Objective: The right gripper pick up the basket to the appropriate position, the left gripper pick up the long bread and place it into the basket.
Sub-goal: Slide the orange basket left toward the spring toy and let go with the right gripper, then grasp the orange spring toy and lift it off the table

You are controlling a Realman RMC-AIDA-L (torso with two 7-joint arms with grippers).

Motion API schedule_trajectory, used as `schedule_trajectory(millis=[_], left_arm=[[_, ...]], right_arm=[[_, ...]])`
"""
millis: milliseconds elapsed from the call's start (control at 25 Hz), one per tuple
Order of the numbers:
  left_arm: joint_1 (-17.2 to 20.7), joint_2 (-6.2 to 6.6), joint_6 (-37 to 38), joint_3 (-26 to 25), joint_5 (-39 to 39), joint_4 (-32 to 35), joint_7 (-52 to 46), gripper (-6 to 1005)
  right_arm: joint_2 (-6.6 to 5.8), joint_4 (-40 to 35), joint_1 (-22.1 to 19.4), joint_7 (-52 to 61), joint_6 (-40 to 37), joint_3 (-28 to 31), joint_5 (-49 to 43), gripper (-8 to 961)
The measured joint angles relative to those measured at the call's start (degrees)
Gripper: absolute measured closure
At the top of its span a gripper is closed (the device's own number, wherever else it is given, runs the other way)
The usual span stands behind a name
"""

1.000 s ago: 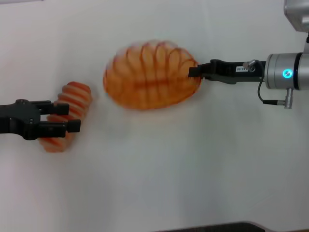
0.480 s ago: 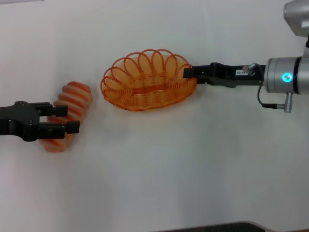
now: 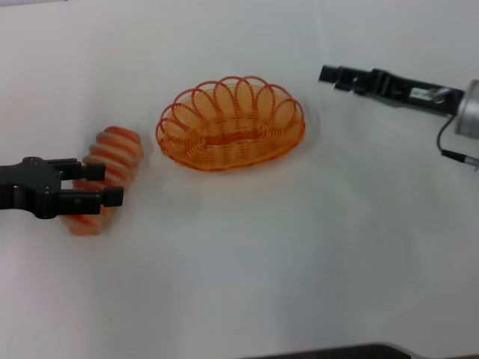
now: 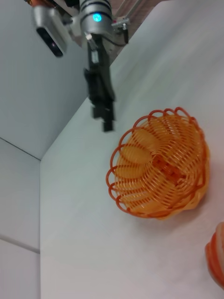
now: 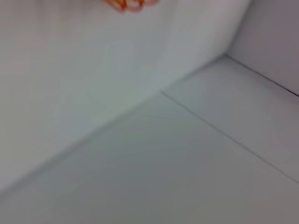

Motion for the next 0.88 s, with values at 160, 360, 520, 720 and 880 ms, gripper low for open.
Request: schedule_trajectory(millis=[160,360,520,720,880], left_arm=[[0.0,-0.09,-0.1,0.0,0.0,0.0,-0.1,207],[-0.2,-0.38,-0.2,0.0,0.0,-0.2,0.2,207],[-0.4,-0.59,-0.3,-0.1,-0.1,-0.1,0.2,207],[-0.5,-0.58,-0.3,-0.1,-1.4,0.0,0.3,207],[-0.3,-0.47,-0.3,-0.1,-2.1,0.0,0.3,208]], right_arm=[[-0.07,0.1,-2.2,-10.4,-5.4,1.8,7.1,321],[-0.08,0.6,-2.9,-20.6,-13.8,3.8,11.5,323],[0.15,0.7,-2.2,-27.8,-19.3,1.1,9.7,326],[0.53,6.5,-2.9,-39.8,-22.0,-1.7,9.2,327],[0.53,13.2,-3.9,-51.6,-20.8,-1.9,9.2,327]])
